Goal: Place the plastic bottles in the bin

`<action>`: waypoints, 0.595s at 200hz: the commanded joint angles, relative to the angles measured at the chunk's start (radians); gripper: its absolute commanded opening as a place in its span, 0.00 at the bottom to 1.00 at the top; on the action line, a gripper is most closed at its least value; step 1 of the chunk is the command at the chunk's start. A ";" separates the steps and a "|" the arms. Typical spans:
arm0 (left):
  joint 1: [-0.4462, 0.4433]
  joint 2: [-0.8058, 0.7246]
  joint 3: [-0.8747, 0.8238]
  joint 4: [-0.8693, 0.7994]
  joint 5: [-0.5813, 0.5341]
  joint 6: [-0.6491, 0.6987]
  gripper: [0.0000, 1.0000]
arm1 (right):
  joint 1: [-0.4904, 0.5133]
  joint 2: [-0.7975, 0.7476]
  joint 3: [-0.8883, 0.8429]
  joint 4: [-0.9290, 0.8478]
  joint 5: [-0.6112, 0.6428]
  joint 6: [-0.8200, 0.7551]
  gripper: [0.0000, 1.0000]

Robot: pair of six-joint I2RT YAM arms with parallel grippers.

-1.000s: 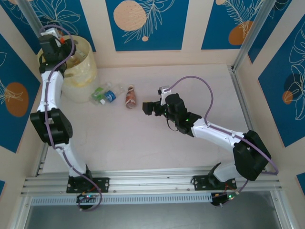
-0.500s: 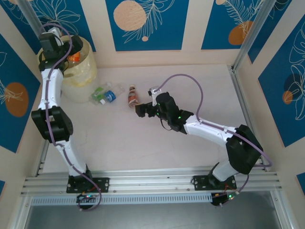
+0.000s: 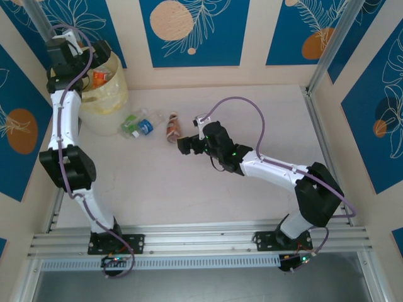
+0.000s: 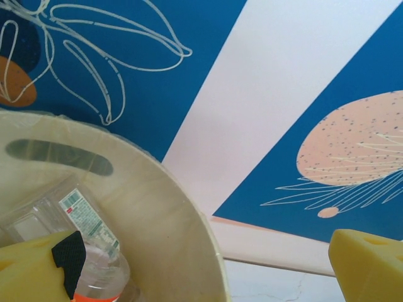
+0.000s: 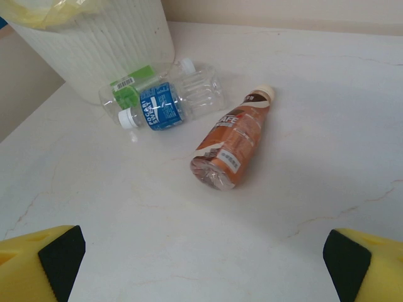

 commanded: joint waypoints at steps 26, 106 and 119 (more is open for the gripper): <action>-0.120 -0.266 -0.309 0.140 -0.115 0.086 1.00 | -0.002 -0.045 -0.058 0.093 0.058 0.007 0.99; -0.456 -0.291 -0.550 0.239 -0.494 0.084 1.00 | -0.109 -0.147 -0.188 0.181 0.039 0.162 0.99; -0.489 -0.234 -0.501 0.178 -0.551 0.085 1.00 | -0.119 -0.169 -0.210 0.183 0.041 0.168 1.00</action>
